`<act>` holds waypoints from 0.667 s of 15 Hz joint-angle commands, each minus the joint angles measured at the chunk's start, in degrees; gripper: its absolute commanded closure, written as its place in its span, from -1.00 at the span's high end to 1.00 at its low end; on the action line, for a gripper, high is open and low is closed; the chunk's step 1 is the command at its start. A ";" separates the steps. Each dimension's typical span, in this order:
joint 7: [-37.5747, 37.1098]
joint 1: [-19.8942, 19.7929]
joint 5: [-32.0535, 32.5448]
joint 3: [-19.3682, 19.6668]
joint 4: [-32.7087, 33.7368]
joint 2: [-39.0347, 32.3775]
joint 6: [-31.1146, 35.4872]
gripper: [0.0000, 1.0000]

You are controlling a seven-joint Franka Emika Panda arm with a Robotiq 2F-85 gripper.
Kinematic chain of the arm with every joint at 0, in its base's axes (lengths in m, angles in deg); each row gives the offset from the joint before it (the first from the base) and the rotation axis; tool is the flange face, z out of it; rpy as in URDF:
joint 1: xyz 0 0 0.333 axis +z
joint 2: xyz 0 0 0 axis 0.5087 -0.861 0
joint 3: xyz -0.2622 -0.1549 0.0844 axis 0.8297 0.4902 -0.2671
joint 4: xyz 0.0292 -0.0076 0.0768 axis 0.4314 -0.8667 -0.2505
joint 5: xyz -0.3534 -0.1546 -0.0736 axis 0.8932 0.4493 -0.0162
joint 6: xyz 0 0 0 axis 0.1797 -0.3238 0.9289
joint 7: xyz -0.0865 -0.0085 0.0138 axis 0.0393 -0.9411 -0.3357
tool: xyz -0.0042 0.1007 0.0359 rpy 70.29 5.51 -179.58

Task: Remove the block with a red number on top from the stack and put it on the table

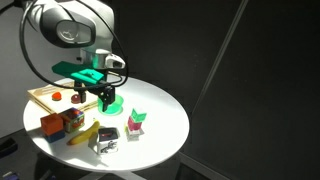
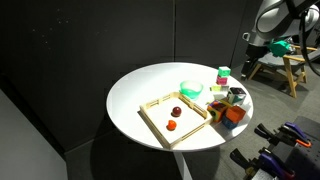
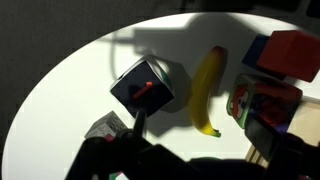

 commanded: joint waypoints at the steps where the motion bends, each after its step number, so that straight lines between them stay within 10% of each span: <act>1: -0.32 0.93 0.74 1.25 -3.83 7.10 -3.29 1.00; 10: -0.63 1.85 2.59 2.54 -8.57 17.84 -9.70 1.00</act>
